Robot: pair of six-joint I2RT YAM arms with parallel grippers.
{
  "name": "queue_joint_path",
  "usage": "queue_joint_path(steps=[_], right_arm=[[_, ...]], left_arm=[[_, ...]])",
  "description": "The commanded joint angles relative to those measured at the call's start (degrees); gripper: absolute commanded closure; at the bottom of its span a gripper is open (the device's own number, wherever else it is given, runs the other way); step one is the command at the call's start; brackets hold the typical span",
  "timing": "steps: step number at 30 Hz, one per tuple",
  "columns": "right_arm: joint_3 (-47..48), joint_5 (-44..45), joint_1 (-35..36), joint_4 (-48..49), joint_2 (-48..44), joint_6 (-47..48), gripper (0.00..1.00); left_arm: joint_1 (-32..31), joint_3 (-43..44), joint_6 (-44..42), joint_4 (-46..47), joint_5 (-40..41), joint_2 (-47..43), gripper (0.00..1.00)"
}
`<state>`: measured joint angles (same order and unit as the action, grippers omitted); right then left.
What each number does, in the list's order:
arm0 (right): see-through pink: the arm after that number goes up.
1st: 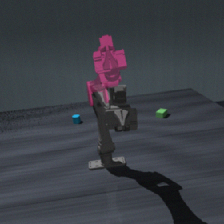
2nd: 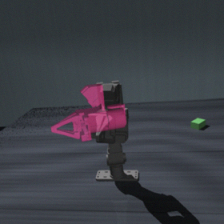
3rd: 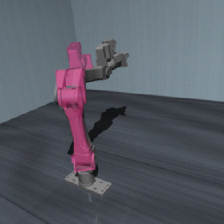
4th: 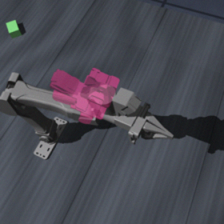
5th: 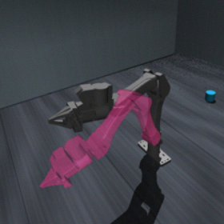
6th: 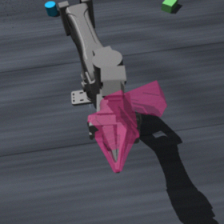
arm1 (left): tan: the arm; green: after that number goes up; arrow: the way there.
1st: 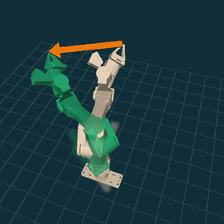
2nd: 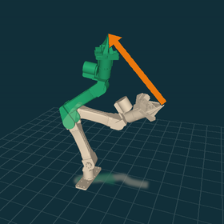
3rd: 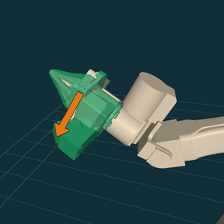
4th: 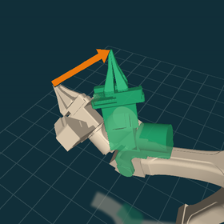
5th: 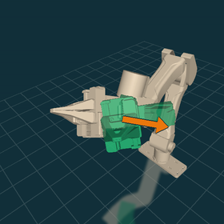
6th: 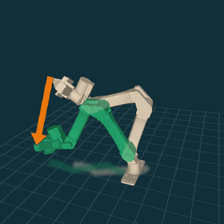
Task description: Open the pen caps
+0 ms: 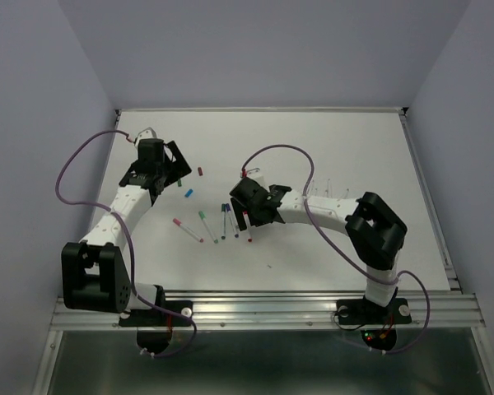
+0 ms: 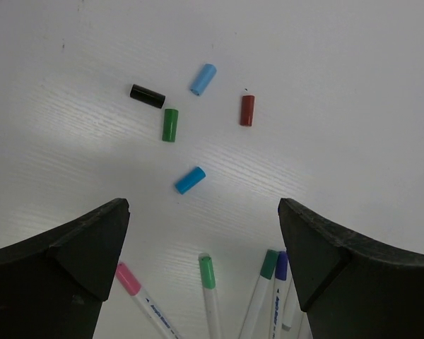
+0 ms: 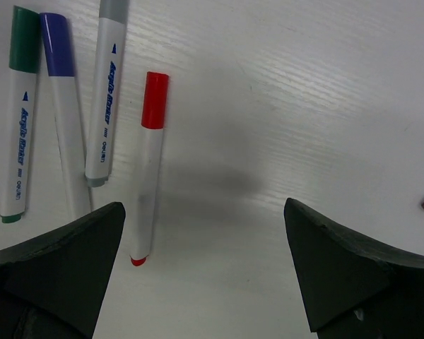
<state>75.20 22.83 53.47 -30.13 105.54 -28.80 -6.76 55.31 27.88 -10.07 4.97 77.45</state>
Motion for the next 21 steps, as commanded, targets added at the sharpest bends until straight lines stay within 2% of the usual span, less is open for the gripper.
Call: queue_joint_path(steps=[1, 14, 17, 19, 21], right_arm=[[5.48, 4.59, 0.49, -4.14, 3.26, -3.89, 0.0], [8.56, 0.99, 2.6, -3.88, 10.21, -4.78, 0.0], [8.21, -0.41, 2.6, -3.45, 11.09, -5.31, 0.07], [7.69, -0.94, 2.6, -3.01, 11.44, -5.66, 0.23], [7.33, -1.21, 2.6, -2.83, 11.62, -6.35, 0.32]], left_arm=[[-0.27, -0.55, 0.33, 1.28, 0.13, -3.01, 0.01], [-0.27, -1.87, 0.07, 2.86, -1.81, -3.45, 0.01], [-0.27, -1.87, 0.07, 2.86, -1.63, -3.45, 0.01], [-0.27, -1.96, 0.07, 2.86, -1.54, -3.45, 0.01], [-0.27, -1.96, -0.02, 2.86, -1.46, -3.45, 0.01]])
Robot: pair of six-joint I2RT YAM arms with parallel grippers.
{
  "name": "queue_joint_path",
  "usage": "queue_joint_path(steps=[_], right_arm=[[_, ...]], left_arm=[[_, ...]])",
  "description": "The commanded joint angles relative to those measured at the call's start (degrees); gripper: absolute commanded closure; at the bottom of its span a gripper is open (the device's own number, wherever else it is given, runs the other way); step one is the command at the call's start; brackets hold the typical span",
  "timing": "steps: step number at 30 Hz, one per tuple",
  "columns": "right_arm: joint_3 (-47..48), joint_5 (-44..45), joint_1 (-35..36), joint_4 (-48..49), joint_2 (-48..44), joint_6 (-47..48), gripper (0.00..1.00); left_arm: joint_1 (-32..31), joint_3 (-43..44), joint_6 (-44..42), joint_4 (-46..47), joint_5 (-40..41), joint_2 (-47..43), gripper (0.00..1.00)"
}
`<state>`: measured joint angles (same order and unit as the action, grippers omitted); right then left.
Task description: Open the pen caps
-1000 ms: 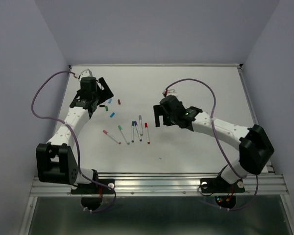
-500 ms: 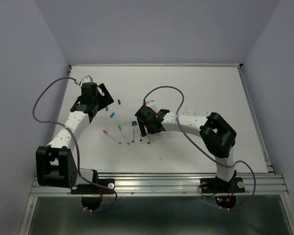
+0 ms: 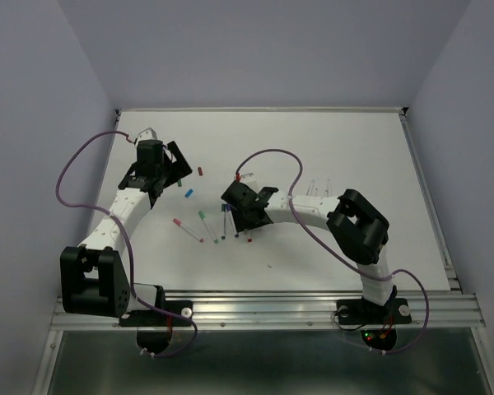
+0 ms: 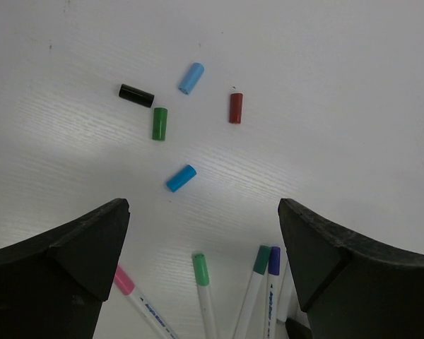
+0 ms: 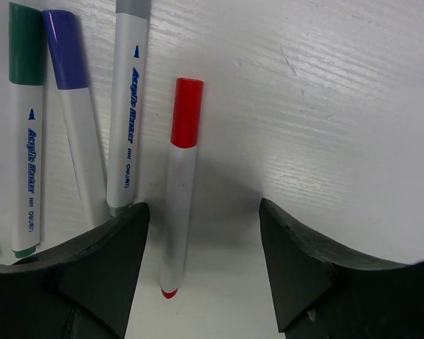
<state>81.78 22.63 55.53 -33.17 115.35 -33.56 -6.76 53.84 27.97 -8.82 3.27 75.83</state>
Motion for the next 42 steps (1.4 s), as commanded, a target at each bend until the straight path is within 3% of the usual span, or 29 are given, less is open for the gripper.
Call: queue_joint_path(steps=[1, 5, 8, 10, 14, 23, 27, 30, 33, 36, 42], right_arm=[[0.58, -1.19, 0.55, 0.21, 1.98, -1.77, 0.32], [-1.96, -2.85, 0.55, 2.05, 1.98, -2.38, 0.37], [-4.07, -4.7, 0.55, 3.28, 2.25, -2.74, 0.45], [-4.69, -5.66, 0.55, 3.9, 2.6, -3.09, 0.57], [-5.75, -5.93, 0.55, 3.99, 2.78, -3.18, 0.63], [-7.51, -3.74, 0.55, 3.9, 2.25, -1.6, 0.98], [-7.86, -1.28, 0.02, 5.13, 0.32, 1.3, 0.99], [-10.48, -2.68, -1.73, 12.04, -7.12, 5.6, 0.99], [-13.65, -7.6, -3.06, 18.56, -13.2, 8.42, 0.99], [-18.83, -12.25, -4.37, 26.81, -20.59, 11.14, 0.99], [-24.11, -21.74, -6.92, 34.47, -31.13, 11.5, 0.99]], left_arm=[[-0.27, -0.41, -0.1, 1.61, 0.34, -1.83, 0.01], [-0.35, -0.23, -0.19, 1.52, 0.42, -1.83, 0.01], [-0.35, 0.03, -0.11, 1.35, 0.42, -1.83, 0.01], [-0.27, 0.03, 0.07, 1.26, 0.51, -1.83, 0.01], [-0.27, 0.03, 0.25, 1.0, 1.04, -2.09, 0.01], [-0.35, 0.3, 0.51, 0.38, 1.22, -2.71, 0.01], [-0.27, 0.21, 0.25, 0.99, -1.15, -3.23, 0.01], [-0.44, -1.37, -0.37, 4.06, -10.0, -4.29, 0.01], [-0.44, -2.77, -0.28, 8.55, -17.13, -5.95, 0.01], [-1.49, -6.37, 1.46, 17.41, -31.78, -7.62, 0.01], [-7.29, -7.27, 4.11, 26.04, -37.02, -7.98, 0.01]])
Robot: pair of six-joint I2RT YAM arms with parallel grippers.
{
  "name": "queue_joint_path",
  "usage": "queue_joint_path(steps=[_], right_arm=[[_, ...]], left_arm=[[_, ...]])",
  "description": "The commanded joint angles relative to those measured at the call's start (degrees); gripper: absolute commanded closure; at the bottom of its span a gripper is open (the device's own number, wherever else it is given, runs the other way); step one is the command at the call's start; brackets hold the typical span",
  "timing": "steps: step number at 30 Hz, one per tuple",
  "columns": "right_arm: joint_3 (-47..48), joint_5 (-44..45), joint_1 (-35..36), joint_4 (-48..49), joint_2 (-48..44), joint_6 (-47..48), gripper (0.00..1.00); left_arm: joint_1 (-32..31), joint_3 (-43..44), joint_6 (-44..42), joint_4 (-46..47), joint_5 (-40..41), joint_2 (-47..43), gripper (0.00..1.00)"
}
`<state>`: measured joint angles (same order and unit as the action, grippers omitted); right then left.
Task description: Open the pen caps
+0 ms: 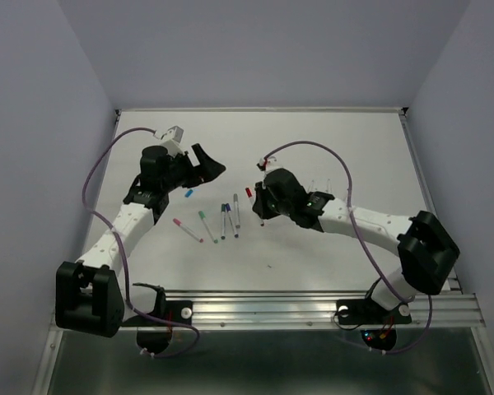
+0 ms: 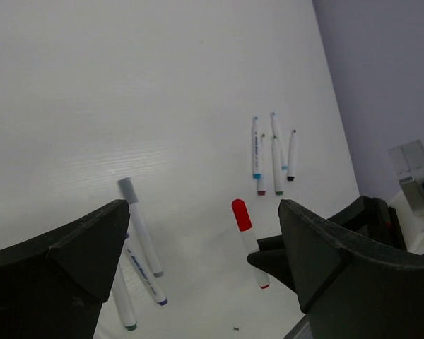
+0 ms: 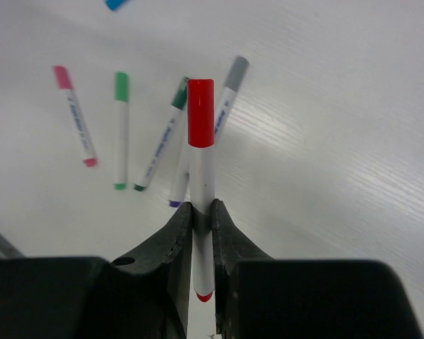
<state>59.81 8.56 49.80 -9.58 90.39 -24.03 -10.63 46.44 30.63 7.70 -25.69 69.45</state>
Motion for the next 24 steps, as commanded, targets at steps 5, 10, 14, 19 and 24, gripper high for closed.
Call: queue_joint_path(steps=[5, 10, 14, 19, 24], right_arm=[[-4.88, -16.54, -2.6, 16.34, -10.4, 0.92, 0.99], [-5.85, -18.75, -3.83, 18.9, -12.16, -0.23, 0.99], [-5.85, -19.98, -4.98, 19.87, -12.87, -0.75, 0.99], [-5.93, -21.56, -5.5, 22.15, -13.13, -1.54, 0.99], [-5.58, -23.32, -6.03, 23.56, -12.96, -1.9, 0.99]], left_arm=[[-7.99, 1.64, 3.11, 11.89, -8.58, 0.33, 0.01], [-9.4, 1.47, 4.08, 13.83, -9.9, 0.69, 0.02], [-9.93, 0.85, 4.7, 14.88, -10.08, 0.33, 0.07], [-10.37, 0.41, 5.4, 16.2, -10.61, 0.68, 0.15], [-10.64, 0.5, 6.1, 17.25, -11.22, 1.65, 0.23]])
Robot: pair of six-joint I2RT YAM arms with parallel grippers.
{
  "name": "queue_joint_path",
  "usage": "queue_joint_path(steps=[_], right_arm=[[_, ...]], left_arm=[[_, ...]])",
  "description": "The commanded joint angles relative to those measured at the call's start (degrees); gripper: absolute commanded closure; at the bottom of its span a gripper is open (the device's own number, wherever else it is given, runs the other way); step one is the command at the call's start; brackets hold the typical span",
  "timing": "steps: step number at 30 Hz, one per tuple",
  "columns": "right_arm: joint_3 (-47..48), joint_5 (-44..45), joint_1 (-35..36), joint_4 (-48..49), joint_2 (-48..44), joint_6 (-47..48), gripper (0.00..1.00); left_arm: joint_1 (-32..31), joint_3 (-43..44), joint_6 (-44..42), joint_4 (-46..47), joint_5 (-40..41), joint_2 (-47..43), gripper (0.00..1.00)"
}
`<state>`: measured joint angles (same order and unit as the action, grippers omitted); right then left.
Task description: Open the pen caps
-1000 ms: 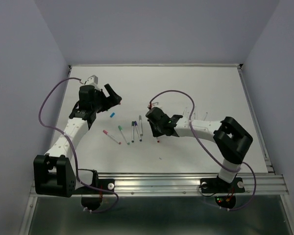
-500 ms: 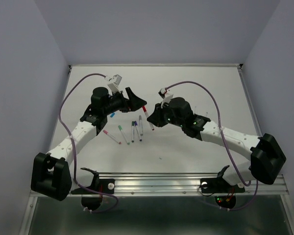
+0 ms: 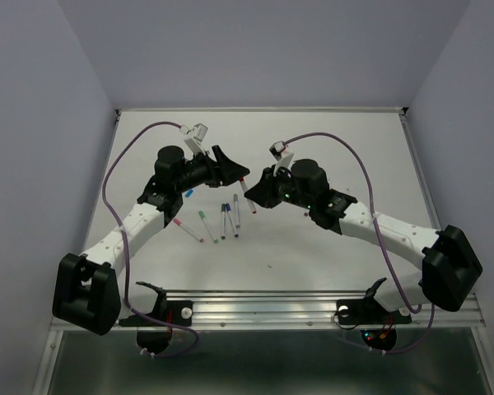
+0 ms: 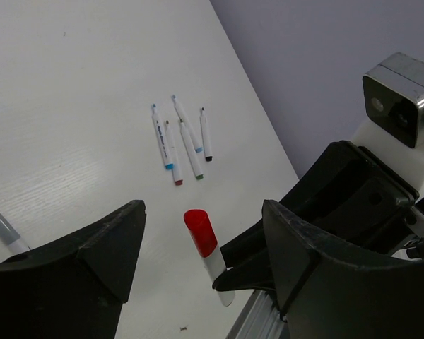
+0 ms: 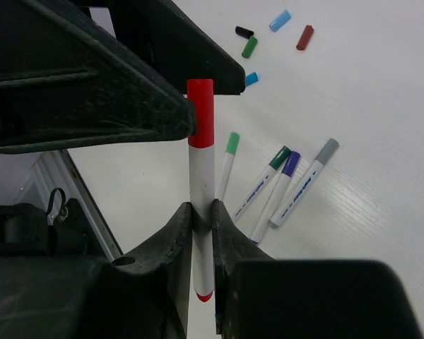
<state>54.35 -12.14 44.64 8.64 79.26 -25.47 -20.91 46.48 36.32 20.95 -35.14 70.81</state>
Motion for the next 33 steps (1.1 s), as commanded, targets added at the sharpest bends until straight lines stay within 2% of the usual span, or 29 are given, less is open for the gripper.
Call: queue_joint_path(steps=[1, 5, 7, 10, 12, 13, 16, 18, 22, 23, 26, 30, 33], right_arm=[[0.06, -3.15, -0.87, 5.59, -1.75, -0.54, 0.99], [0.14, -4.64, -0.87, 5.86, -1.39, -0.72, 0.99], [0.23, -4.82, -0.87, 5.86, -1.31, -0.72, 0.99], [0.23, -5.0, -1.4, 6.12, -1.04, -0.81, 0.99], [0.41, -5.0, -1.4, 6.21, -0.78, -0.81, 0.99], [0.5, -5.08, -1.4, 6.21, -0.6, -0.81, 0.99], [0.94, -6.49, -1.4, 6.12, 0.62, -0.28, 0.99], [1.2, -10.07, -1.93, 6.12, 2.2, 0.16, 0.99], [0.94, -21.85, -1.93, 5.86, 5.8, 1.65, 0.99], [0.67, -27.18, -1.93, 6.12, 6.51, 1.83, 0.99], [-1.34, -33.18, -1.32, 6.56, 7.57, 3.58, 0.99], [-3.72, -34.18, 2.81, 2.08, 5.99, 7.8, 0.99], [-7.75, -38.38, 5.18, 4.44, 6.16, 6.06, 0.99]], left_arm=[[-0.36, 0.45, 0.6, 4.19, -1.52, 0.38, 0.27], [-0.45, 0.63, 1.13, 4.98, -1.6, 1.09, 0.42], [-0.54, 0.54, 1.3, 5.15, -1.95, 1.18, 0.45], [-0.63, 0.28, 1.56, 5.85, -2.22, 1.35, 0.55], [-0.8, 0.19, 1.74, 6.12, -2.13, 1.62, 0.64], [-0.89, 0.28, 1.83, 6.21, -2.22, 1.79, 0.75], [-0.98, 0.37, 2.09, 6.3, -1.87, 2.06, 0.93], [-0.98, 0.45, 2.27, 6.38, -1.08, 1.97, 1.0], [-0.98, 1.85, 2.36, 6.38, 1.47, 2.41, 1.0], [-0.98, 2.3, 2.53, 6.38, 1.82, 3.02, 1.0], [-0.72, 4.05, 2.88, 6.38, 3.93, 4.42, 1.0], [1.83, 9.05, 2.09, 4.81, 6.48, 7.67, 1.0], [3.15, 13.36, 1.74, 4.63, 7.88, 9.96, 1.0]])
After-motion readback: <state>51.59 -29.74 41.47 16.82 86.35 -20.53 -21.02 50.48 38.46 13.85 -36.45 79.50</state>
